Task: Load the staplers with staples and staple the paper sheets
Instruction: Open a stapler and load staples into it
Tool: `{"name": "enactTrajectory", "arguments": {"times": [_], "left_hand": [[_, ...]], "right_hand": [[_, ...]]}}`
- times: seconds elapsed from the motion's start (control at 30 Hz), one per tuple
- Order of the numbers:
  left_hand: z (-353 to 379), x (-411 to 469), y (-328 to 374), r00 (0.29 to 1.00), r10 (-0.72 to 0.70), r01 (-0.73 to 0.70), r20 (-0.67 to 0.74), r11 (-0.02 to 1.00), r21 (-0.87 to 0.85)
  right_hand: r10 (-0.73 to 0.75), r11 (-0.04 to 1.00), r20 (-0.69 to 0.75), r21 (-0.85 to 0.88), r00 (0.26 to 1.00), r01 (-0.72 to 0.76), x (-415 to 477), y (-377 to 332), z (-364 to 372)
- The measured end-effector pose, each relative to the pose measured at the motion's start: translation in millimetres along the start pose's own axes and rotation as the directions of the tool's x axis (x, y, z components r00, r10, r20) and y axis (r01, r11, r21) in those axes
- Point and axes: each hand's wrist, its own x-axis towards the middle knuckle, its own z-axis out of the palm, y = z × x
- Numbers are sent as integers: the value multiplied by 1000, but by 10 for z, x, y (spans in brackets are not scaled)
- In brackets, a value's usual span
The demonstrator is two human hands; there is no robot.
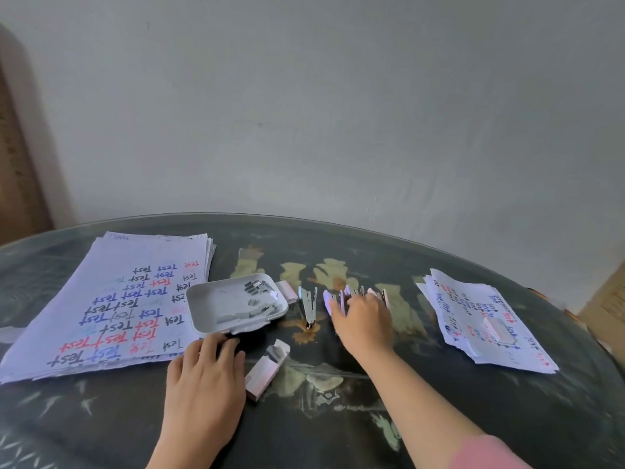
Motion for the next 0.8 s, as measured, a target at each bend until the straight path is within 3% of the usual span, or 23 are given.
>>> {"name": "enactTrajectory", "arguments": {"times": [0.1,0.27,0.47,0.6,0.7,0.8], "left_hand": [[-29,-12,3,1000,-2,2,8,1000,0],[-66,13,31,997,-14,12,75,1000,20],[-202,2,88,985,-46,56,166,997,-61],[-407,-135,131,978,-15,45,210,989,-139],[-553,-474,206,966,15,23,257,989,-147],[-631,-834,275,921,9,13,390,998,-53]], "right_hand": [[8,998,191,-55,982,3,-89,-90,37],[99,992,195,57,976,-112,-230,-71,-225],[-165,975,280,190,946,113,-1221,109,-744],[-294,942,198,228,935,248,-1834,160,-838],[-284,934,129,261,950,244,-2016,79,-832],[-258,947,153,235,954,219,-2110,10,-819]]}}
